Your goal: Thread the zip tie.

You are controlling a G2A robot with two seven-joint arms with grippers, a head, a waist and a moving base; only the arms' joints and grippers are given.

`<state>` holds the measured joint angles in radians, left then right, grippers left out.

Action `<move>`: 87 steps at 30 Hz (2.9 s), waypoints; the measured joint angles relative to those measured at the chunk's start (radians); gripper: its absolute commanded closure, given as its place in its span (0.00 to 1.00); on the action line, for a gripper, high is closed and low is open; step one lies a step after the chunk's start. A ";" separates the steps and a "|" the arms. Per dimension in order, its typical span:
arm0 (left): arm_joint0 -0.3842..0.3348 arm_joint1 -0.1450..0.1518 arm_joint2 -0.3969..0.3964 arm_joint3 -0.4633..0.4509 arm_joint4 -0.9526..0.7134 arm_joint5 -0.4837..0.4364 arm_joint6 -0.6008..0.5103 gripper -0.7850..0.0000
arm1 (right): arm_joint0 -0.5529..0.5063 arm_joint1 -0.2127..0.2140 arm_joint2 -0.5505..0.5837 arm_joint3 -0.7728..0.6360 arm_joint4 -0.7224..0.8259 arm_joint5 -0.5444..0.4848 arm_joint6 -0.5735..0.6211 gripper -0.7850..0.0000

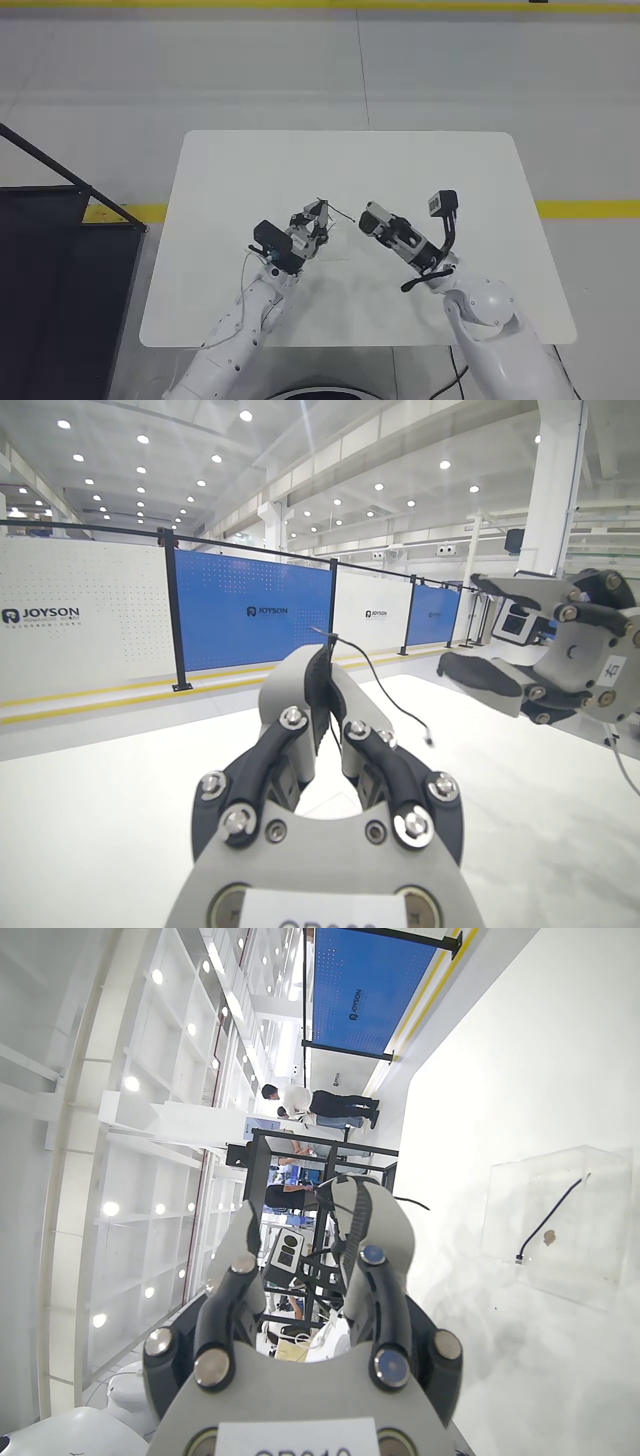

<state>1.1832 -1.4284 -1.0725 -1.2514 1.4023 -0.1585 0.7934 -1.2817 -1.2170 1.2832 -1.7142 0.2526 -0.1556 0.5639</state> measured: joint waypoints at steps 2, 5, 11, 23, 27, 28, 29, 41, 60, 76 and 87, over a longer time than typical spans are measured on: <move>0.002 0.000 -0.001 -0.001 0.000 -0.001 0.001 1.00 | -0.002 0.001 0.001 -0.005 -0.008 0.010 0.004 0.00; 0.005 0.000 -0.002 -0.002 0.004 0.000 0.005 1.00 | 0.000 0.002 -0.005 -0.009 -0.025 0.029 0.010 0.00; 0.009 0.000 -0.003 -0.001 0.006 0.001 0.011 1.00 | 0.019 -0.001 -0.033 -0.011 -0.048 0.082 0.001 0.07; 0.008 -0.003 -0.004 -0.002 0.001 0.000 0.012 1.00 | 0.070 -0.014 -0.097 0.027 -0.049 0.113 -0.026 0.29; 0.008 -0.003 -0.006 -0.003 -0.002 0.000 0.009 1.00 | 0.075 -0.016 -0.108 0.031 -0.056 0.110 -0.028 0.33; 0.008 -0.004 -0.006 -0.004 -0.003 0.000 0.009 1.00 | 0.075 -0.016 -0.110 0.031 -0.056 0.107 -0.028 0.36; 0.008 -0.004 -0.006 -0.004 -0.004 -0.001 0.009 1.00 | 0.075 -0.017 -0.112 0.032 -0.056 0.104 -0.029 0.38; 0.010 -0.004 -0.010 -0.008 0.000 -0.003 0.004 1.00 | 0.079 -0.022 -0.131 0.040 -0.060 0.090 -0.034 0.58; 0.011 -0.005 -0.008 -0.009 0.020 -0.011 0.002 1.00 | 0.080 -0.025 -0.127 0.045 -0.051 0.080 -0.032 1.00; 0.009 -0.006 0.006 0.001 0.067 0.002 0.013 1.00 | 0.077 -0.025 -0.119 0.044 -0.050 0.068 -0.025 1.00; 0.009 -0.006 0.013 0.007 0.101 0.022 0.039 1.00 | 0.071 -0.025 -0.113 0.041 -0.049 0.063 -0.028 0.97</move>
<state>1.1923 -1.4339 -1.0595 -1.2442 1.5034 -0.1361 0.8323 -1.2104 -1.2419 1.1705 -1.6736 0.2039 -0.0928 0.5363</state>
